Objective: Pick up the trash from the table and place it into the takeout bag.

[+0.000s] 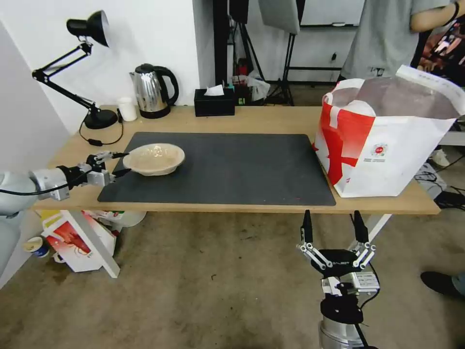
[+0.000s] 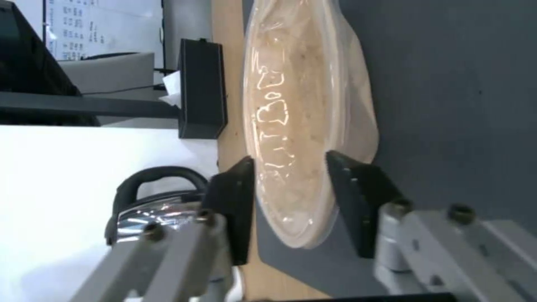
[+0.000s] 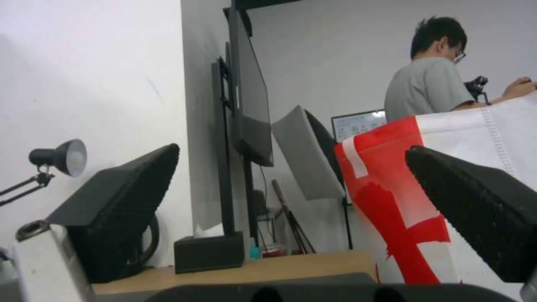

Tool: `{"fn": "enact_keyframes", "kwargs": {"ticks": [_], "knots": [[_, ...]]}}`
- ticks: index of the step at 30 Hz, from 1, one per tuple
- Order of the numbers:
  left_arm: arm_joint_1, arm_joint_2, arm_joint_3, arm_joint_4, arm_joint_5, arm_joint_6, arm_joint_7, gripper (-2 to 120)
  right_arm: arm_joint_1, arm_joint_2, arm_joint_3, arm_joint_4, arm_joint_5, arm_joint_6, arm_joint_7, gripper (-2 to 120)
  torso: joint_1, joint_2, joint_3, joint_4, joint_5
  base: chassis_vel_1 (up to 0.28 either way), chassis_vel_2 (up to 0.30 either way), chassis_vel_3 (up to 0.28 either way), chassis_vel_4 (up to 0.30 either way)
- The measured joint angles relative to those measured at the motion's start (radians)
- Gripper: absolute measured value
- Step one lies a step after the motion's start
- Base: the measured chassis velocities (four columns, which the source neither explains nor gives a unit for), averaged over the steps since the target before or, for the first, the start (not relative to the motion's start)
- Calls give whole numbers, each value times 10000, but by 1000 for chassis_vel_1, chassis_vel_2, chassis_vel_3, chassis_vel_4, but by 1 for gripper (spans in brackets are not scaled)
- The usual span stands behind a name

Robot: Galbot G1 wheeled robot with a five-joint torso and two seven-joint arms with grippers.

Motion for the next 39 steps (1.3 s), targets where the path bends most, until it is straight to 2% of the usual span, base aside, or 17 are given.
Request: {"fn": "enact_keyframes", "kwargs": {"ticks": [9, 25, 27, 30, 31, 35, 36, 39], "knots": [[11, -107, -18, 76, 68, -90, 20, 0, 0, 0, 0, 0, 0, 0, 0, 100, 0, 0, 0, 1, 0, 0, 0, 0, 0], [96, -76, -125, -7, 48, -136, 31, 0, 0, 0, 0, 0, 0, 0, 0, 100, 0, 0, 0, 0, -1, 0, 0, 0, 0], [131, -48, -182, -90, 21, -140, 28, 2, 0, 0, 0, -1, 0, 0, 0, 100, 0, 0, 0, -1, 0, 0, 0, 0, 0], [370, 99, -373, -384, -202, -118, 15, 15, 0, 0, 0, 0, 0, 0, 0, 100, 0, 0, 0, 0, 0, 0, 0, 0, 0], [370, 99, -373, -384, -202, -118, 15, 15, 0, 0, 0, 0, 0, 0, 0, 100, 0, 0, 0, 0, 0, 0, 0, 0, 0], [777, 339, -705, -768, -389, -63, 17, 33, 0, 0, 0, 0, 0, 0, 0, 100, 0, 0, -1, 1, 0, 0, 0, 0, 0], [777, 339, -705, -768, -389, -63, 17, 33, 0, 0, 0, 0, 0, 0, 0, 100, 0, 0, -1, 1, 0, 0, 0, 0, 0], [1065, 538, -948, -982, -435, -29, 24, 47, 0, 0, 0, 0, 0, 0, 0, 100, -1, 0, 0, 1, 0, 0, 0, 0, 0]]}}
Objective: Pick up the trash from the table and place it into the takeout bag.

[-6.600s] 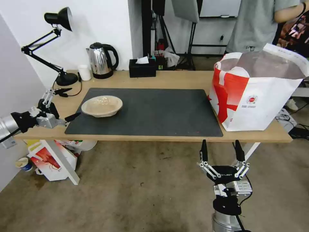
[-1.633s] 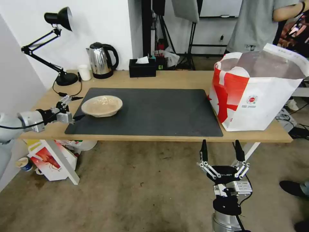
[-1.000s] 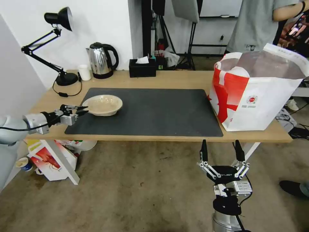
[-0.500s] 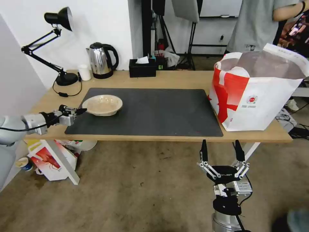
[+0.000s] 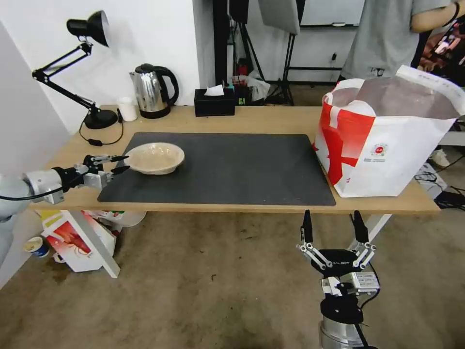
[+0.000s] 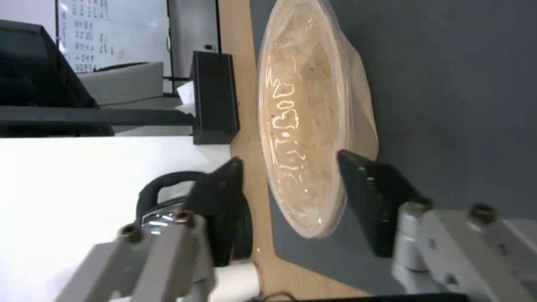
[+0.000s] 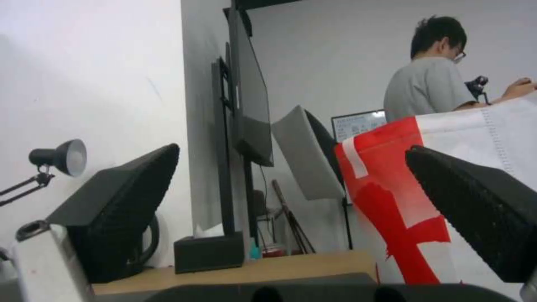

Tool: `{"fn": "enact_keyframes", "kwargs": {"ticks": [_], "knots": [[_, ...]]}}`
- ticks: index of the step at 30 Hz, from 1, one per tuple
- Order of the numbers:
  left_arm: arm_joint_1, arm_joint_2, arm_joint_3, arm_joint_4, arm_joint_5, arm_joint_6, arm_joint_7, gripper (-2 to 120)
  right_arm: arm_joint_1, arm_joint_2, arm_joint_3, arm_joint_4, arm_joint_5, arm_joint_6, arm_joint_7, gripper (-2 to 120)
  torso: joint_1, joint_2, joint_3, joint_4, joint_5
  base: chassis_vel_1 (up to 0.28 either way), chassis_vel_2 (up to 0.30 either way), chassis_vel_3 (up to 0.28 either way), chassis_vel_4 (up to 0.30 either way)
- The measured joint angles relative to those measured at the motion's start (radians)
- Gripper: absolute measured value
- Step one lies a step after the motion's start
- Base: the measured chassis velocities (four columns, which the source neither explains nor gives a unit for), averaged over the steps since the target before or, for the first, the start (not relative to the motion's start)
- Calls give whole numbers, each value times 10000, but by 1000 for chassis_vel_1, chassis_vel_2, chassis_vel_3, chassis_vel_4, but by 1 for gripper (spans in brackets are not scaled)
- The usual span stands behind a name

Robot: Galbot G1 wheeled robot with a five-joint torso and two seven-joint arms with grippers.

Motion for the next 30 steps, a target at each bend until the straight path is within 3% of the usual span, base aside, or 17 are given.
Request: {"fn": "enact_keyframes", "kwargs": {"ticks": [8, 14, 30], "knots": [[372, 141, -291, -311, 24, 93, 4, 75, 0, 0, 0, 0, 0, 0, 0, 100, 0, 0, 0, 0, 0, 0, 0, 0, 0], [63, -87, -29, -28, 305, 128, -49, 95, 0, 0, 0, 0, 0, 0, 0, 100, 0, 0, 0, -2, 0, 0, 0, 0, 0], [-1001, -645, 761, 773, 988, 4, -408, 100, 0, 0, -1, 0, 0, 0, 0, 100, 0, 0, 0, -1, 1, 0, 0, 0, 0]]}}
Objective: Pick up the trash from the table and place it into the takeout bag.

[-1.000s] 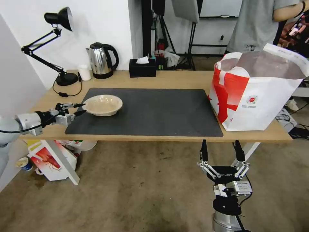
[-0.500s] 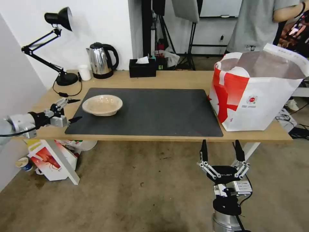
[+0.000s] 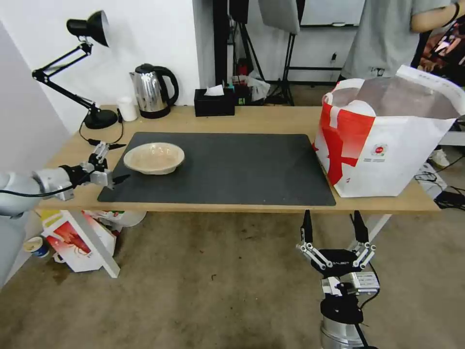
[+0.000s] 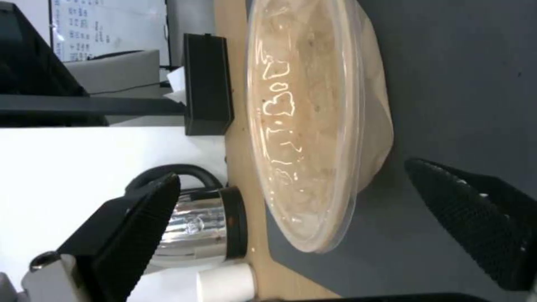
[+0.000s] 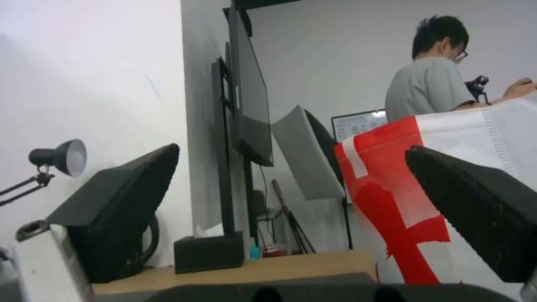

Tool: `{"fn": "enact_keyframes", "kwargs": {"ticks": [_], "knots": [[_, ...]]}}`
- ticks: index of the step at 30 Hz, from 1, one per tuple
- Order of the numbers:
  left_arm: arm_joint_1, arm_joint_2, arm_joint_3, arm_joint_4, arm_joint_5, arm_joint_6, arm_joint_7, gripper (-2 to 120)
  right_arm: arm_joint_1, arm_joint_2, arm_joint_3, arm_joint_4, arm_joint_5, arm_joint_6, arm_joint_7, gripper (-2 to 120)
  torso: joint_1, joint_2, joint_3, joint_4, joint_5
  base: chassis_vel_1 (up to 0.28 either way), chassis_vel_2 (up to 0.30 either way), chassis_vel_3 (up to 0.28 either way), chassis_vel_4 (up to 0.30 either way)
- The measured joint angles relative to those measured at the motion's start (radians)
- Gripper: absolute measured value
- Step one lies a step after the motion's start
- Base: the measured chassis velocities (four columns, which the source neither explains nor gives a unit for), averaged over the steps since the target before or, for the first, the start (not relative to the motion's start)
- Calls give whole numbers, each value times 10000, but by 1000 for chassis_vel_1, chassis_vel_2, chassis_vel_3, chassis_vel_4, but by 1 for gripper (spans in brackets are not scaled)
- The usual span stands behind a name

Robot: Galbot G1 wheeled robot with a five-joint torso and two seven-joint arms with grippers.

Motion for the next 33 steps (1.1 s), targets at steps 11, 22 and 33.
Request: {"fn": "enact_keyframes", "kwargs": {"ticks": [11, 22, 33], "knots": [[-725, -432, 455, 793, 578, -212, -27, 100, 0, 0, 0, 0, 0, 0, 0, 100, 0, 0, 0, 1, 0, 0, 0, 0, 0], [-1180, -843, 694, 1473, 1167, -353, -44, 100, 0, 0, 1, 0, 0, 0, 0, 100, 0, 0, 0, 0, -1, 0, 0, 0, 0], [-1424, -986, 761, 1758, 1576, -354, 157, 69, 0, 0, 1, 0, 0, 0, 0, 100, 0, 0, 0, 1, 0, 0, 0, 0, 0]]}}
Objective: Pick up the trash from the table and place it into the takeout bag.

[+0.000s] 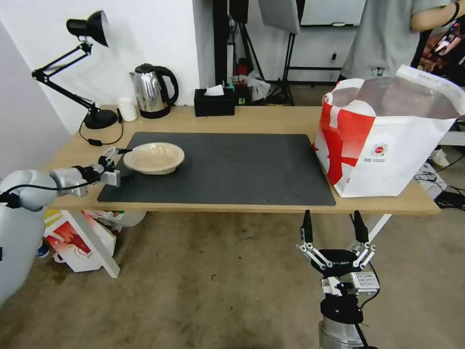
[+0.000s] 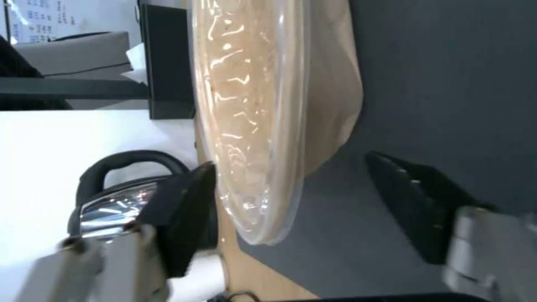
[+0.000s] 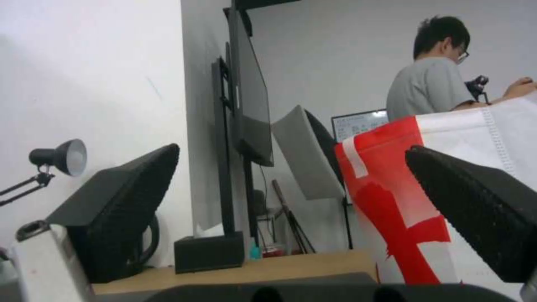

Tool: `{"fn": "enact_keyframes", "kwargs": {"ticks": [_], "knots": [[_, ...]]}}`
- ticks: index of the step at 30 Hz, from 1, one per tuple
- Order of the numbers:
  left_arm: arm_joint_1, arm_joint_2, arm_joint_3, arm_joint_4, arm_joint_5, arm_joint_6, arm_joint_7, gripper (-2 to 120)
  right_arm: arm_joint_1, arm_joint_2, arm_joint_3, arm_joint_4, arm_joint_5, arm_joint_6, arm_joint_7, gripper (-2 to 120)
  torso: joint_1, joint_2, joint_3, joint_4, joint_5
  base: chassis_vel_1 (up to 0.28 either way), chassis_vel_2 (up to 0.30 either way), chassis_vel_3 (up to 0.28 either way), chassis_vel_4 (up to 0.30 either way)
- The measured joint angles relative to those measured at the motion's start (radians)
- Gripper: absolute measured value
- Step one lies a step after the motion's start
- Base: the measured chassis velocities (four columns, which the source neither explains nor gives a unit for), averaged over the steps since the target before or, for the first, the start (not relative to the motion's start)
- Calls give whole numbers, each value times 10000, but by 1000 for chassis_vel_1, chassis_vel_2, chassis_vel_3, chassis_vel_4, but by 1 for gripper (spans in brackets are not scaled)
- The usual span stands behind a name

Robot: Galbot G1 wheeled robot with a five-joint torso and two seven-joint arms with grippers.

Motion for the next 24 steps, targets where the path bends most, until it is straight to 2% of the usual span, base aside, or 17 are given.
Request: {"fn": "enact_keyframes", "kwargs": {"ticks": [1, 2, 6, 10, 13, 15, 18, 20, 24], "knots": [[-2, -20, 0, 0, 4, 1, 24, 64, 0, 0, 0, 0, 0, 0, 0, 100, 0, 0, 0, -1, 0, 0, 0, 0, 0], [-2, -20, 0, 0, 4, 1, 24, 64, 0, 0, 0, 0, 0, 0, 0, 100, 0, 0, 0, -1, 0, 0, 0, 0, 0], [-11, -66, 6, 11, 11, 2, 61, 45, -1, 0, 0, 0, 0, 0, 0, 100, 0, 0, 0, 0, 0, 0, 0, 0, 0], [-23, -82, 12, 27, 16, 1, 69, 35, -1, 0, 0, 0, 0, 0, 0, 100, 0, 0, 0, 0, 0, 0, 0, 0, 0], [-53, -96, 21, 57, 31, 1, 78, 21, -1, 0, 0, 0, 0, 0, 0, 100, 0, 0, 0, -1, 0, 0, 0, 0, 0], [-54, -101, 22, 58, 34, 1, 87, 17, -1, 0, 0, 0, 0, 0, 0, 100, 0, 0, 0, -1, 0, 0, 0, 0, 0], [-54, -148, 14, 59, 39, 1, 221, 5, 0, 0, 0, 0, 1, 0, 0, 100, 0, 0, 0, 0, 0, 0, 0, 0, 0], [-54, -186, 11, 75, 39, 1, 282, 1, -1, 0, 0, 0, 1, 0, 0, 100, 1, 0, 0, -1, 0, 0, 0, 0, 0], [-53, -224, 10, 94, 43, 1, 328, 1, -1, 0, 0, 0, 0, 0, 0, 100, 0, 0, 0, 0, 0, 0, 0, 0, 0]]}}
